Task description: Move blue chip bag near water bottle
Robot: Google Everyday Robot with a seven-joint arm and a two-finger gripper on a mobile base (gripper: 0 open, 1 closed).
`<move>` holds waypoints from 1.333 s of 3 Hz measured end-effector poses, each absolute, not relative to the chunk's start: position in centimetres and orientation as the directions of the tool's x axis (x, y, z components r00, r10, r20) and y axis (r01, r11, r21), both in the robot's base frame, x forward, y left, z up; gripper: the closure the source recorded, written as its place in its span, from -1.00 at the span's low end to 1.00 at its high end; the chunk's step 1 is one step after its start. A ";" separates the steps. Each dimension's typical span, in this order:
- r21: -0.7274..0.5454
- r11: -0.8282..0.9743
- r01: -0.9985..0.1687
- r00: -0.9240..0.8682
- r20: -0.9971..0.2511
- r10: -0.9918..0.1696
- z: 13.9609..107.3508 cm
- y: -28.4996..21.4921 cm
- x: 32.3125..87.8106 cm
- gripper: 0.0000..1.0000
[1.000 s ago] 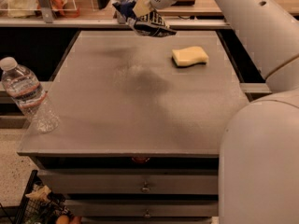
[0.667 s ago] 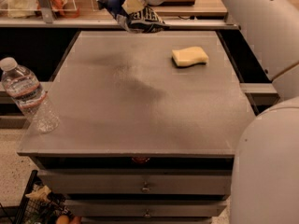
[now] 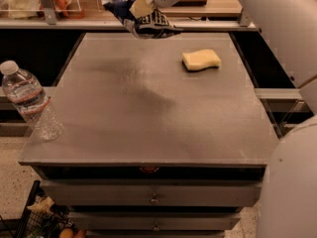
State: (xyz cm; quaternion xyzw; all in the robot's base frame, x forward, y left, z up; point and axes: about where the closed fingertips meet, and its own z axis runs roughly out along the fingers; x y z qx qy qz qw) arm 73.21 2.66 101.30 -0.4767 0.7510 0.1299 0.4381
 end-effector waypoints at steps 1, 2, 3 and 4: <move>-0.232 0.534 -0.813 -0.174 -0.779 -0.602 102.3 2.6 69.1 1.00; -0.197 0.558 -0.806 -0.202 -0.795 -0.572 101.9 4.6 64.6 1.00; -0.073 0.549 -0.833 -0.283 -0.796 -0.535 97.2 8.6 60.2 1.00; -0.077 0.550 -0.832 -0.280 -0.797 -0.535 97.4 8.6 60.3 1.00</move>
Offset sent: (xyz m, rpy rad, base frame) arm -0.1496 0.0520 -0.0376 0.0478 0.0956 -0.0745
